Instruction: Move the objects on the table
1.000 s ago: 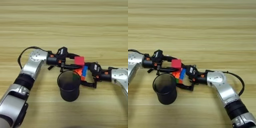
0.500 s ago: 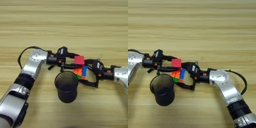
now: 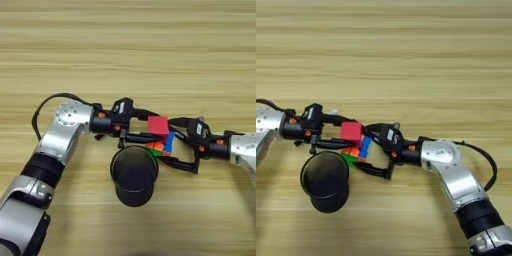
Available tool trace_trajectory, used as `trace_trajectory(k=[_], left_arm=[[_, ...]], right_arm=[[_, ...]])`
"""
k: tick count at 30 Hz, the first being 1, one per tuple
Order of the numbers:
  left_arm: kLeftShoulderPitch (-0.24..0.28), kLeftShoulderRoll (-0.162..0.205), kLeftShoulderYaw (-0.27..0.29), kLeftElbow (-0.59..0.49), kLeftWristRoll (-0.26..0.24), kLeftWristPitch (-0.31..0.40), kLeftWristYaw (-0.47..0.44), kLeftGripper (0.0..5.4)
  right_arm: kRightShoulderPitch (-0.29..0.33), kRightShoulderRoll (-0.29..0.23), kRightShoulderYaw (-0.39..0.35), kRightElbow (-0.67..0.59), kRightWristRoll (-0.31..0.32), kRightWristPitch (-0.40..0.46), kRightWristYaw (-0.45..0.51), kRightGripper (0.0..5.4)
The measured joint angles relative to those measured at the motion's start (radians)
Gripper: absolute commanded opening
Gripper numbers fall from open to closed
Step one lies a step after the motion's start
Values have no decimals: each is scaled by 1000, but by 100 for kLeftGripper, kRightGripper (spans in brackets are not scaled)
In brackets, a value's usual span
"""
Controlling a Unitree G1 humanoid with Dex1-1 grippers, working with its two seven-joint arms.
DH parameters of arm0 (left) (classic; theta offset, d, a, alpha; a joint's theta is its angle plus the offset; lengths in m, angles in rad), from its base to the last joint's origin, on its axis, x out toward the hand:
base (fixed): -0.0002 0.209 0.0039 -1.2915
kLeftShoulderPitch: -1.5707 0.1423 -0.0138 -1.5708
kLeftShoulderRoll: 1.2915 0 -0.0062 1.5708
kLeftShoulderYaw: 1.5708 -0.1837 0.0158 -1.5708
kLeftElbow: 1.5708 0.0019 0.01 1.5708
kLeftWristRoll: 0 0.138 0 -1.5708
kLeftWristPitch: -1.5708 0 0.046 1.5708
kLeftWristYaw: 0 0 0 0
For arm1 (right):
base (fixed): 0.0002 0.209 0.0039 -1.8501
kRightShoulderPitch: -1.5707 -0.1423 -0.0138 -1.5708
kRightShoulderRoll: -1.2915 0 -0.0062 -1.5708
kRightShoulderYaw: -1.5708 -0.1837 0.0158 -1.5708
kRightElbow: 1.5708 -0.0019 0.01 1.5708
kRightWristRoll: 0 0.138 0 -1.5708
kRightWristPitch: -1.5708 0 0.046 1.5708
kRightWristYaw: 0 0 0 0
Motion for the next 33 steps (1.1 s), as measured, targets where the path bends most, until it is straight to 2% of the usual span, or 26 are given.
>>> trace_trajectory(k=[3, 12, 18, 23, 27, 33], left_arm=[[0, 8, 22, -9, -20, 13, 0, 217], [-18, 6, 50, 17, -23, 20, 4, 217], [-70, -1, 53, 141, -14, 3, 15, 217], [-134, -8, 52, 299, 25, -40, 17, 217], [-170, -36, 45, 387, 60, -84, 13, 217], [-187, -55, 40, 439, 92, -124, -3, 217]], right_arm=[[-6, 0, 0, 12, 0, -2, -1, 540], [-8, 0, 0, 13, 0, -3, 0, 540], [-7, 0, 0, 7, 1, -3, 1, 540], [-6, -2, 0, -20, 3, -2, 1, 540], [-4, -5, 0, -33, 5, 1, 2, 540], [6, -15, -3, -59, 8, 3, 2, 540]])
